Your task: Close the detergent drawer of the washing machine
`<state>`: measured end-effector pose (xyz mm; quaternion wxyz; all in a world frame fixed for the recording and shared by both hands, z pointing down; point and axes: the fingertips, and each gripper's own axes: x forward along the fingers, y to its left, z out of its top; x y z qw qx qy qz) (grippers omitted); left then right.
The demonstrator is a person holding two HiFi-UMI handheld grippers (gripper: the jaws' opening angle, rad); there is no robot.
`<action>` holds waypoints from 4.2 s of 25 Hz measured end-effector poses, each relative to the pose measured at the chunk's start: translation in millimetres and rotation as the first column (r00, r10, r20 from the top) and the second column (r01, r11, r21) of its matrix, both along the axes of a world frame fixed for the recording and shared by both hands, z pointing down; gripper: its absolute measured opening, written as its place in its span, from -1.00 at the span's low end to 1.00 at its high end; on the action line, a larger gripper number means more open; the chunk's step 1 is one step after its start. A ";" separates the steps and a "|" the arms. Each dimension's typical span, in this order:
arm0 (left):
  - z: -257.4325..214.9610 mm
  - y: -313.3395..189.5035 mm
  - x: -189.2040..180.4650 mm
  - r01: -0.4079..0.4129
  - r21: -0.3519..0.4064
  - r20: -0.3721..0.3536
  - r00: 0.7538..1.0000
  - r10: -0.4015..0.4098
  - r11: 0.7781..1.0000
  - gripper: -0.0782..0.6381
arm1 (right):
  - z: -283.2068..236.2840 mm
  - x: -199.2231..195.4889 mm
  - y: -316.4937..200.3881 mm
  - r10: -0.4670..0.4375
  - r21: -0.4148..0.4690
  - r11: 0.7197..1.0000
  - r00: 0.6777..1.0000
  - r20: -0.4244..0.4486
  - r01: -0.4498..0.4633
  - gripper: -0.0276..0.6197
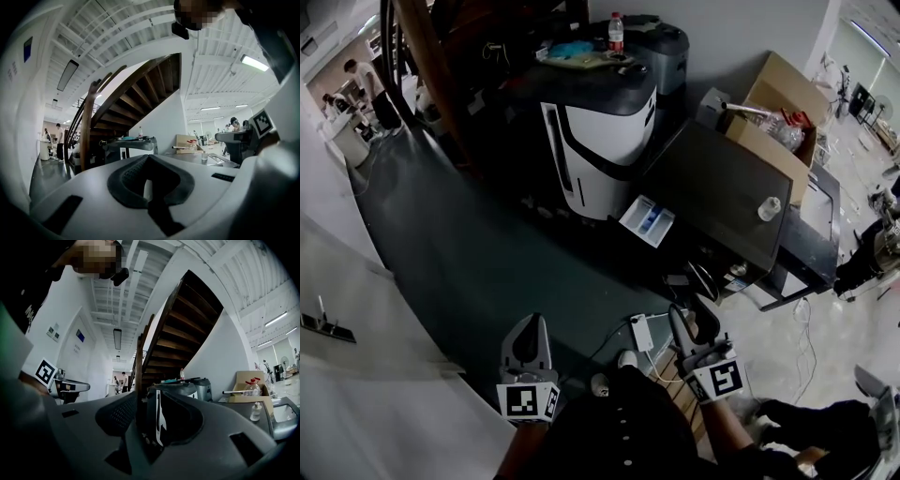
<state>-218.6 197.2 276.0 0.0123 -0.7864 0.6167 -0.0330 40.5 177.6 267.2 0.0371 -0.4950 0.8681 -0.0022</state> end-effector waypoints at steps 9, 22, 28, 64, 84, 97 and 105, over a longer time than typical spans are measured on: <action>-10.9 -50.0 6.4 0.041 0.006 0.024 0.999 -0.041 0.999 -0.76 | -8.5 17.0 -60.3 0.001 0.022 1.000 1.000 0.003 -0.001 -0.37; -23.6 -116.5 23.8 0.064 0.042 0.046 0.997 -0.066 0.997 -0.76 | -4.8 34.4 -138.3 -0.025 0.009 1.000 1.000 0.013 0.025 -0.37; -22.1 -140.4 20.3 0.048 0.045 0.048 0.998 -0.050 0.998 -0.76 | -1.5 25.9 -161.1 -0.021 0.000 1.000 1.000 0.005 0.021 -0.37; 10.2 -328.1 -31.9 -0.568 0.019 0.042 0.823 0.567 0.823 -0.76 | 51.1 -38.2 -214.4 0.581 -0.083 0.806 0.810 -0.075 -0.586 -0.37; 85.8 -342.2 36.1 -0.694 -0.158 0.007 0.711 0.703 0.703 -0.76 | 233.4 -33.3 -234.1 0.692 -0.330 0.650 0.712 -0.116 -0.685 -0.37; 125.8 -329.6 42.1 -0.706 -0.242 -0.008 0.687 0.727 0.665 -0.76 | 299.8 -30.5 -227.0 0.742 -0.417 0.558 0.656 -0.137 -0.718 -0.37; 133.5 -324.2 45.7 -0.696 -0.261 -0.011 0.695 0.719 0.669 -0.76 | 311.3 -26.8 -230.2 0.749 -0.420 0.547 0.647 -0.139 -0.724 -0.36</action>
